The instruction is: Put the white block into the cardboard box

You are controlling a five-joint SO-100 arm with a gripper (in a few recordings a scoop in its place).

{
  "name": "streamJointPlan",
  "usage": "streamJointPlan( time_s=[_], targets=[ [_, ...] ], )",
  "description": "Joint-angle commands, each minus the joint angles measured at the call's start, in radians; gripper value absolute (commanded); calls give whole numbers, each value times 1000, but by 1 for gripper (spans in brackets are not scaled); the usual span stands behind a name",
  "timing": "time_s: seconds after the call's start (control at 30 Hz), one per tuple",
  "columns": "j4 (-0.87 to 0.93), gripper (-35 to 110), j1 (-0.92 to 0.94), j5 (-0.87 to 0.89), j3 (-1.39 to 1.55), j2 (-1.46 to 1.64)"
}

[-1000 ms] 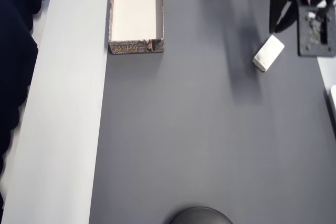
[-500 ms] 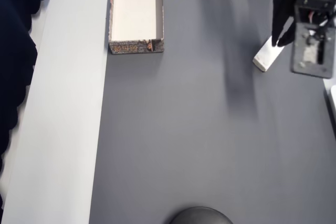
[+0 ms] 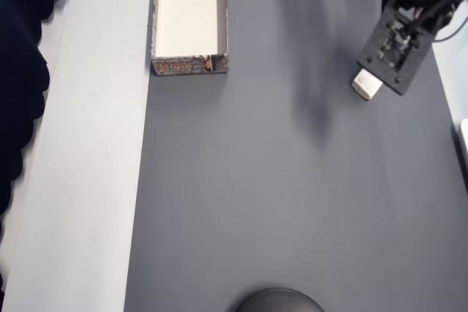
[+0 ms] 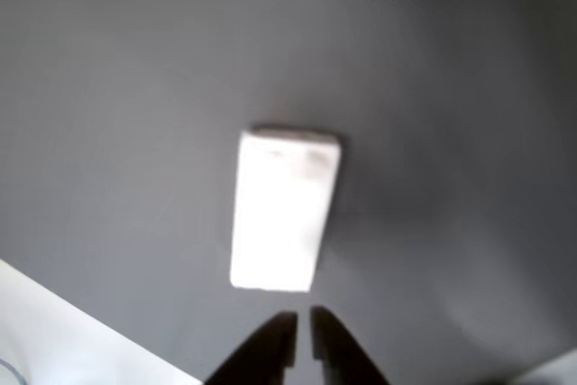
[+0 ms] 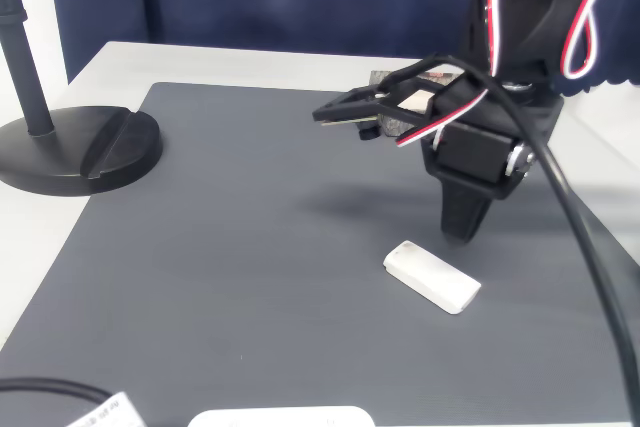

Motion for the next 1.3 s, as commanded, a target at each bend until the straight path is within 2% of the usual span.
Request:
streamJointPlan(
  time_s=[0.0,0.27,0.5,0.83,1.1,1.27],
  targets=[
    [21,-2,-6,-38,-28,34],
    [21,-2,-6,-52,-23,34],
    [48,2,-14,-133,-3,34],
    [51,1,-9,-132,0,35],
    [46,16,21,-190,21,46],
    [-2,19,48,-97,21,51]
  ],
)
